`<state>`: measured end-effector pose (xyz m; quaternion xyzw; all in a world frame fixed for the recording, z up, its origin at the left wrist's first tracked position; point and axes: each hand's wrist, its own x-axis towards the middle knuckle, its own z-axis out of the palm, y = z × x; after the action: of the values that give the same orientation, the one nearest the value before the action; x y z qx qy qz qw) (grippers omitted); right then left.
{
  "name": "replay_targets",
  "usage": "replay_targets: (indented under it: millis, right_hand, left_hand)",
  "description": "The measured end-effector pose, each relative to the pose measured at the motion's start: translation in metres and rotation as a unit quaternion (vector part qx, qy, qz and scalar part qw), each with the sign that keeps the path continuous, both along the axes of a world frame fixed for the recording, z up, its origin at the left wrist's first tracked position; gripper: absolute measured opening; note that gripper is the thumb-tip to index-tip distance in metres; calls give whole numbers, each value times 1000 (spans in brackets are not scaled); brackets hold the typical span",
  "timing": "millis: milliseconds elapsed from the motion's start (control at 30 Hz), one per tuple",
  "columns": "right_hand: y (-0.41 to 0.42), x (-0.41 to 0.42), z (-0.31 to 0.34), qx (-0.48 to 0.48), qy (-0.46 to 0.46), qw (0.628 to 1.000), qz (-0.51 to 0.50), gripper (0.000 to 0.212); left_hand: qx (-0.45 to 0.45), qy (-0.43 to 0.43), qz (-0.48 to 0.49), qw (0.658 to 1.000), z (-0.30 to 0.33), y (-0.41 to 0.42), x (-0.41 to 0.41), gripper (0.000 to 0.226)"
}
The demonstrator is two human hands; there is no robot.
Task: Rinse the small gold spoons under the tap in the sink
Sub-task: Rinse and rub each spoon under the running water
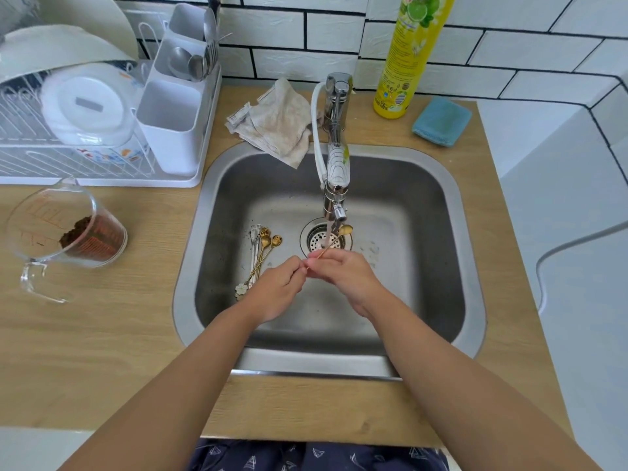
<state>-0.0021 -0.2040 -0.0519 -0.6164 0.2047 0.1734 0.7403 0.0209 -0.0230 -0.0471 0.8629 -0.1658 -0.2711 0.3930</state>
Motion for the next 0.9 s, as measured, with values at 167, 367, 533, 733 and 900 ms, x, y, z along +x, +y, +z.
replay_targets:
  millis: [167,367,533,733,900]
  right_hand:
    - [-6,8,2,8,-23,993,-119,7]
    - [3,0,-4,-27,-8,999,17,13]
    - [-18,11,-2,5,-18,988,-152,4]
    - [-5,2,-6,-31,-15,999,-2,15]
    - [-20,9,-7,-11,-1,995,-98,19]
  left_hand:
    - [-18,9,9,1000,-2,0,0,25]
    - [-12,-3,-3,1000,0,-1,1,24]
    - [0,-1,0,1000,-1,-1,0,25]
    - [-10,3,5,1000,-4,0,1,25]
    - [-12,5,-2,1000,-1,-1,-1,26]
